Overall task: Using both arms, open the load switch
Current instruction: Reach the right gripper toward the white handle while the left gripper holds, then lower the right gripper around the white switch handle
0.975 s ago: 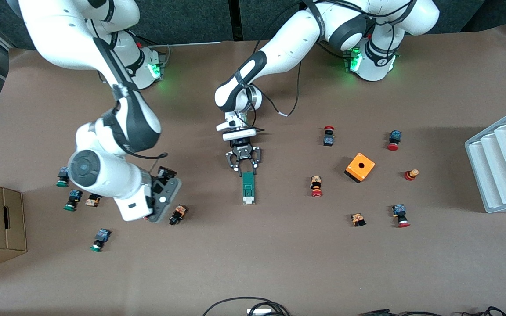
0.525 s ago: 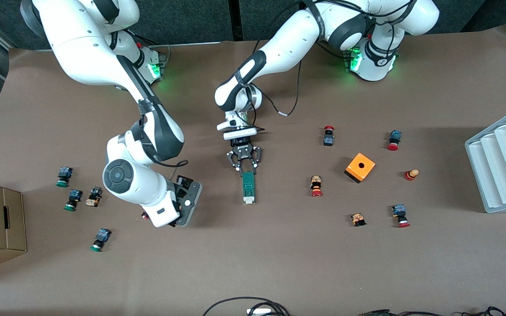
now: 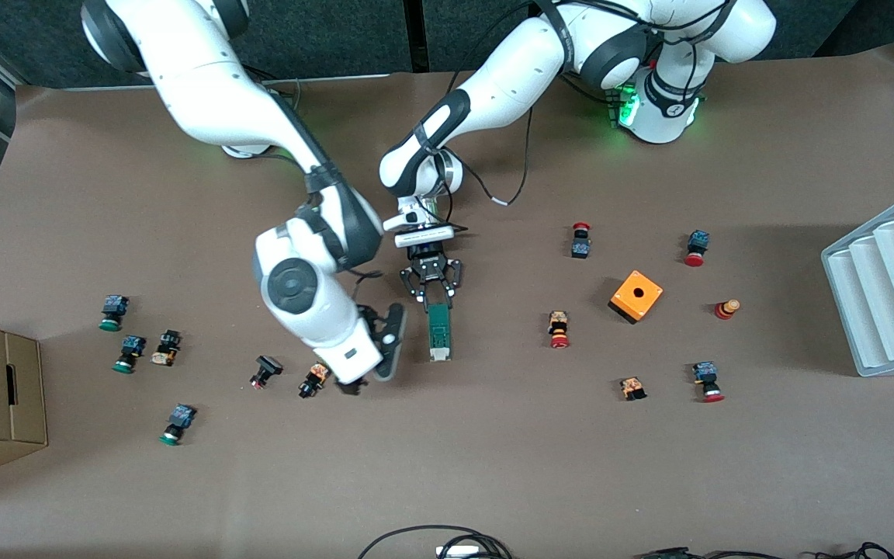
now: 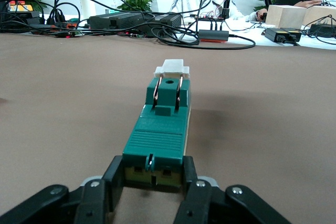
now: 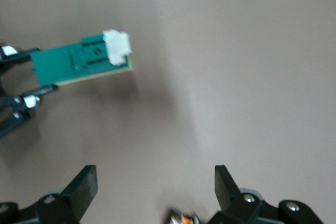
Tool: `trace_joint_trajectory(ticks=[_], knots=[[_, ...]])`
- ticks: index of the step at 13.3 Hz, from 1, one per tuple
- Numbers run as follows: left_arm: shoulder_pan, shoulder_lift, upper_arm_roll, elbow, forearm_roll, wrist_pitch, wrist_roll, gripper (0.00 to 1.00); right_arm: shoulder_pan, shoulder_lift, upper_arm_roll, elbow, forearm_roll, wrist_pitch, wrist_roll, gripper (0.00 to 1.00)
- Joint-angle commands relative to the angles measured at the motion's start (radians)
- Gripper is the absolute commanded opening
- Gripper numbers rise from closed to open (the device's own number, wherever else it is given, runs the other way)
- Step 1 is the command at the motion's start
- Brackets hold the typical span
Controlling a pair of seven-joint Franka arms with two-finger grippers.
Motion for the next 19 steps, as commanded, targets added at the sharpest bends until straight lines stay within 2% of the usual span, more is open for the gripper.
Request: trace_joint_trajectory(ticks=[1,4,7,10,14,19], knots=[[0.002,0.006,0.001,-0.019,-0.010,0.019,-0.043,0.32,0.051,0.064,-0.016,0.042,0.011,0.020,-0.034,1.00],[0.002,0.006,0.002,-0.019,-0.010,0.019,-0.043,0.32,0.091,0.082,-0.016,0.042,0.011,0.037,-0.022,1.00],[0.002,0.006,0.002,-0.019,-0.010,0.019,-0.043,0.32,0.098,0.114,-0.014,0.047,0.015,0.150,-0.011,1.00],[0.002,0.006,0.002,-0.019,-0.010,0.019,-0.043,0.32,0.125,0.145,-0.033,0.054,0.015,0.198,0.002,1.00],[0.002,0.006,0.002,-0.019,-0.010,0.019,-0.043,0.32,0.173,0.164,-0.073,0.062,0.018,0.231,0.035,1.00],[0.004,0.006,0.002,-0.019,-0.010,0.019,-0.043,0.32,0.206,0.202,-0.076,0.100,0.018,0.235,0.073,1.00]])
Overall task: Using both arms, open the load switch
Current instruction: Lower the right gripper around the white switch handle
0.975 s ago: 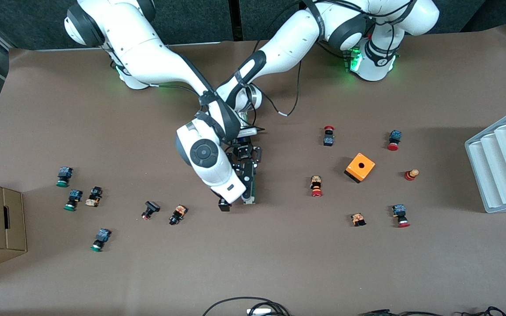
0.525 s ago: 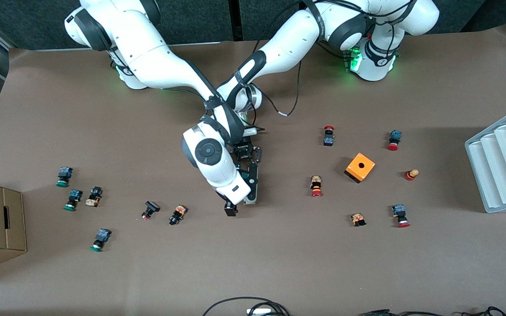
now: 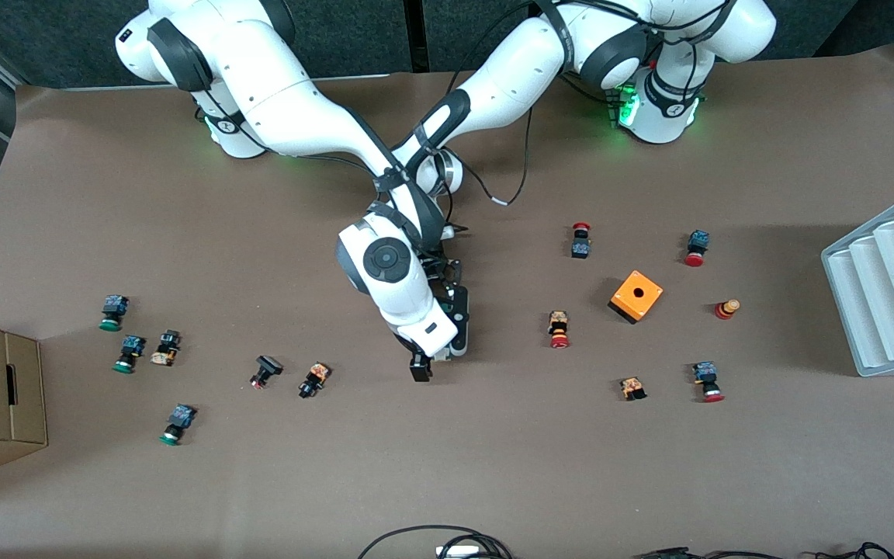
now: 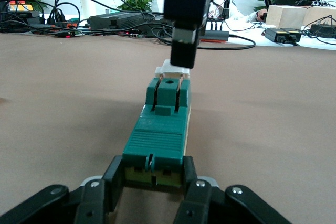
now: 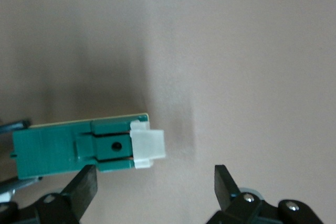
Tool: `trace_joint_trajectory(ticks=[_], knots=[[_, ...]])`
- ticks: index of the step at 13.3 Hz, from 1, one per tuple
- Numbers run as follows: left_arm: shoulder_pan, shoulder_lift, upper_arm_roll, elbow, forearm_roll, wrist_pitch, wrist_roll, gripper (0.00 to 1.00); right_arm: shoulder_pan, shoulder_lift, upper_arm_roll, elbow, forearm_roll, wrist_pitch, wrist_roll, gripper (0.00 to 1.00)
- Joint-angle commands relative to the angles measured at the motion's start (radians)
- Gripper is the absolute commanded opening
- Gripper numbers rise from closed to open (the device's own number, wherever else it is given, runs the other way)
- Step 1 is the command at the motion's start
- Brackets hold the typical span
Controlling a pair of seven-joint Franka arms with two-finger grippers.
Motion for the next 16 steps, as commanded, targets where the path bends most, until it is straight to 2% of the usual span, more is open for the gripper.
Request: trace_joint_trajectory(ticks=[1,16], knots=[[0.004,0.006,0.002,-0.019,-0.010,0.019,-0.041,0.32,0.037,0.051,-0.021,0.054,0.019,0.014,0.048,1.00],[0.004,0.003,0.002,-0.019,-0.009,0.021,-0.040,0.32,0.045,0.079,-0.028,0.058,0.019,0.023,0.060,0.98]])
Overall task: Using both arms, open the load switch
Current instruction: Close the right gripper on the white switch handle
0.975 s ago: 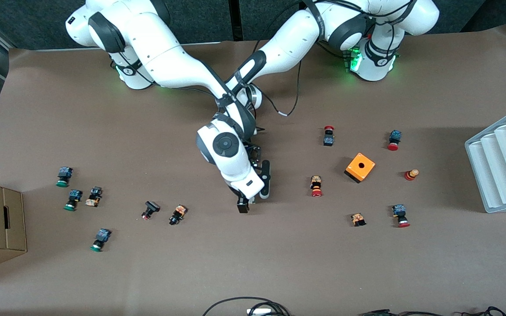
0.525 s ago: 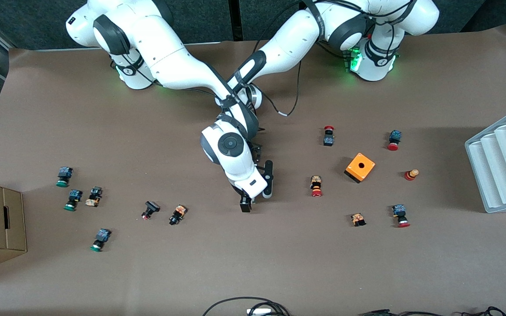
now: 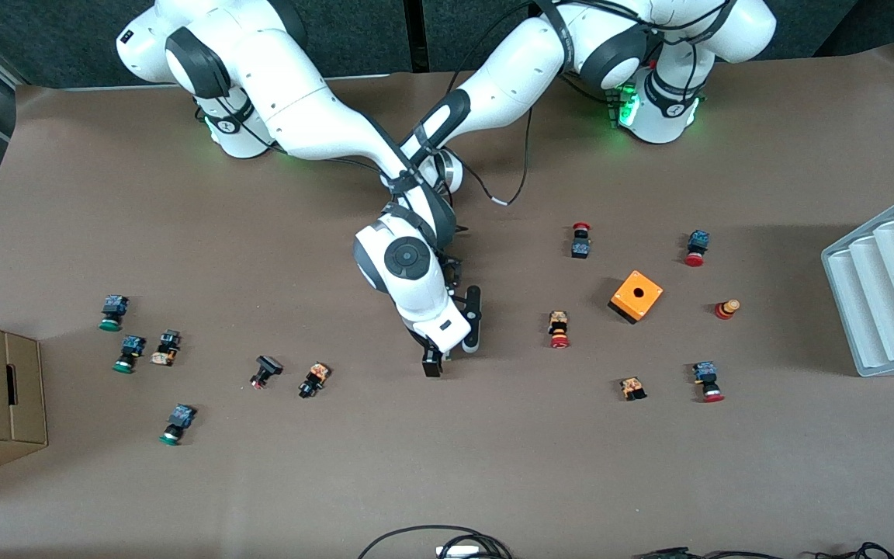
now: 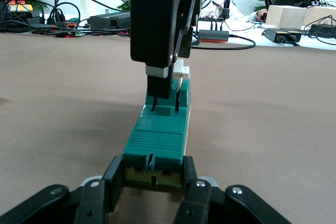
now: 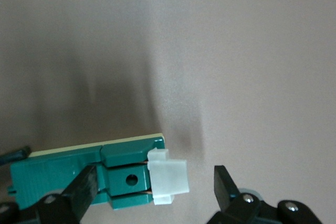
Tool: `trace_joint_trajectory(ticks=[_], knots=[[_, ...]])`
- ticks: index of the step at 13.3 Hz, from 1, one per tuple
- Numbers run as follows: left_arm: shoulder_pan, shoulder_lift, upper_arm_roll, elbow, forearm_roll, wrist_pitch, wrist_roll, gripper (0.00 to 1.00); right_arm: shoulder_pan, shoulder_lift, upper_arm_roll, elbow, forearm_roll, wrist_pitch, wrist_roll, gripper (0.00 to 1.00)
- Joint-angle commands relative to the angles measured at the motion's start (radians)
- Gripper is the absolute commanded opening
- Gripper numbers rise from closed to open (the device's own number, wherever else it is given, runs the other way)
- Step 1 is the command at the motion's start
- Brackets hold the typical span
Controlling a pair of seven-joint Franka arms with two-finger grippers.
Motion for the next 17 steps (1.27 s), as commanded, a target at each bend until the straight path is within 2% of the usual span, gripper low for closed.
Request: trace_joint_trajectory(ticks=[1,4,6,17], knots=[[0.004,0.003,0.002,-0.019,-0.010,0.022,-0.040,0.32,0.006,0.029,-0.010,0.030,0.019,0.010,0.003,0.97],[0.004,0.004,0.002,-0.019,-0.010,0.022,-0.038,0.32,0.006,0.034,-0.010,0.030,0.019,0.010,0.005,0.94],[0.004,0.004,0.002,-0.019,-0.010,0.022,-0.038,0.32,0.008,0.032,-0.010,0.030,0.019,0.012,0.006,0.87],[0.004,0.003,0.002,-0.019,-0.010,0.022,-0.038,0.32,0.018,0.026,-0.009,0.022,0.019,0.015,0.016,0.77]])
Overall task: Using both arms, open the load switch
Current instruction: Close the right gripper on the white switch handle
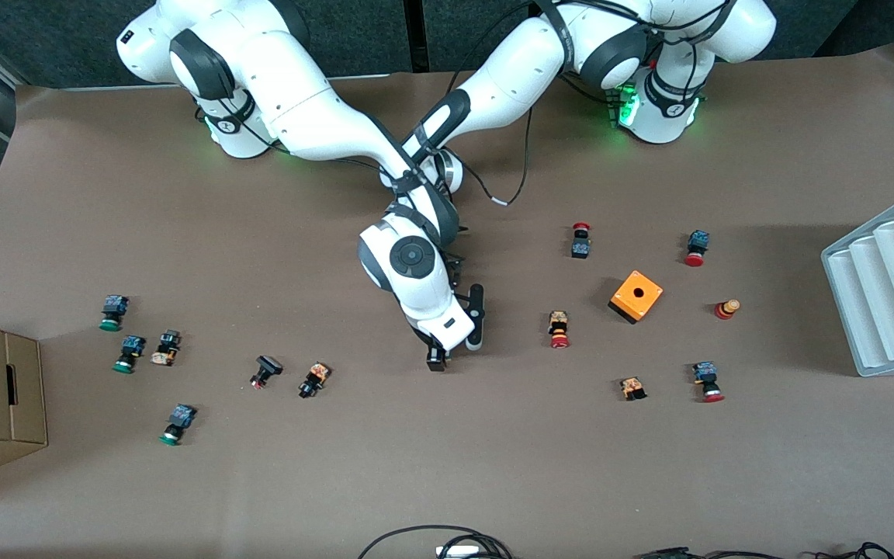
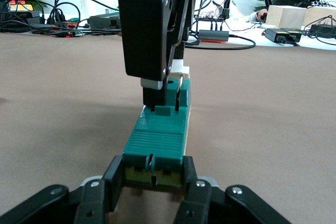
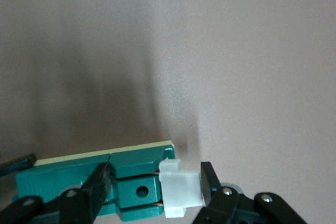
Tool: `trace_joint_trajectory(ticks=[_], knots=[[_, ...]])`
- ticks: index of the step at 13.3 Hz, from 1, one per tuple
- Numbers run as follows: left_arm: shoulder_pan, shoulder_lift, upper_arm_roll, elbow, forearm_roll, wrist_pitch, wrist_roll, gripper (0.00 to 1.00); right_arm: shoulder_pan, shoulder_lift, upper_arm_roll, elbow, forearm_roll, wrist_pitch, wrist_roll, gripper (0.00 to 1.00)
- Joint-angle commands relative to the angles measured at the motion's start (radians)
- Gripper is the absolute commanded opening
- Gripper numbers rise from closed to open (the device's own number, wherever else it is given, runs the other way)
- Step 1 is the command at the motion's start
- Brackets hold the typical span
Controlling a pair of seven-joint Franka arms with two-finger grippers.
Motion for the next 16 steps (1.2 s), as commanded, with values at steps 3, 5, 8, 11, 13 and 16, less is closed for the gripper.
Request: trace_joint_trajectory(ticks=[3,5,8,11,13,16], knots=[[0.005,0.003,0.002,-0.019,-0.009,0.025,-0.037,0.32,0.007,0.009,-0.010,0.016,0.018,0.013,0.005,0.74],[0.005,0.003,0.002,-0.018,-0.009,0.025,-0.037,0.32,0.007,0.003,-0.010,0.016,0.018,0.011,-0.004,0.73],[0.005,0.003,0.002,-0.018,-0.010,0.025,-0.037,0.32,0.005,-0.001,-0.010,0.014,0.017,0.011,-0.006,0.73],[0.005,0.003,0.001,-0.018,-0.010,0.025,-0.037,0.32,0.005,-0.004,-0.011,0.011,0.015,0.006,-0.003,0.73],[0.005,0.003,0.002,-0.018,-0.010,0.025,-0.036,0.32,0.005,-0.011,-0.011,0.004,0.014,0.003,-0.003,0.73],[0.005,0.003,0.002,-0.018,-0.010,0.025,-0.036,0.32,0.004,-0.020,-0.011,-0.006,0.014,0.000,-0.006,0.73]])
